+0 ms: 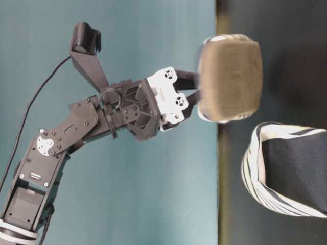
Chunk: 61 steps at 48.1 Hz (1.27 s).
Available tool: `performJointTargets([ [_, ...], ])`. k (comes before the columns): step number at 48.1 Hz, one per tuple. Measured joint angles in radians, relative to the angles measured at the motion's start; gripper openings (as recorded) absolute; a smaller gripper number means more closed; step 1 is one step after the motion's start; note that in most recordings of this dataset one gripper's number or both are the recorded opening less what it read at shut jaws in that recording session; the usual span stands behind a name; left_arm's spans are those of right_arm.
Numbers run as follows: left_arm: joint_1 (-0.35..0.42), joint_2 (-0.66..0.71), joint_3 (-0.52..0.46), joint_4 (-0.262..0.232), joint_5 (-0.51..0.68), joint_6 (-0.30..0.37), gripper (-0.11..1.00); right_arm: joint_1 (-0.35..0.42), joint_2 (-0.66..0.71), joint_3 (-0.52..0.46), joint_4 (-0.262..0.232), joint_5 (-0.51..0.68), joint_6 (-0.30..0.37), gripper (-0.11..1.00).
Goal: Arrange the slippers with the left arm.
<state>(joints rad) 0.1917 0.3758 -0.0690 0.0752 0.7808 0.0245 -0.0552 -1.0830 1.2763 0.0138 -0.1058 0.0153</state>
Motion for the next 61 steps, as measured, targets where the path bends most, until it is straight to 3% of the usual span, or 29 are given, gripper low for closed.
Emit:
performJointTargets([
  [6, -0.002, 0.0, 0.0, 0.0, 0.0, -0.021, 0.78, 0.0, 0.0, 0.002, 0.0, 0.0, 0.0, 0.0],
  [10, -0.005, 0.0, 0.0, 0.0, 0.0, -0.028, 0.86, 0.0, 0.0, 0.002, 0.002, -0.002, 0.0, 0.0],
  [24, -0.035, -0.006, 0.0, -0.003, 0.0, -0.015, 0.86, 0.0, 0.0, 0.002, 0.002, -0.002, 0.0, 0.0],
  [35, -0.101, -0.118, 0.072, -0.003, -0.075, 0.063, 0.86, 0.0, 0.0, 0.002, 0.0, -0.002, 0.0, 0.0],
  [44, -0.141, -0.279, 0.242, -0.003, -0.244, 0.107, 0.86, 0.0, 0.0, 0.003, 0.002, 0.0, 0.0, 0.0],
  [61, -0.14, -0.543, 0.63, -0.003, -0.624, 0.097, 0.86, 0.002, 0.0, 0.005, 0.002, 0.009, 0.0, 0.0],
])
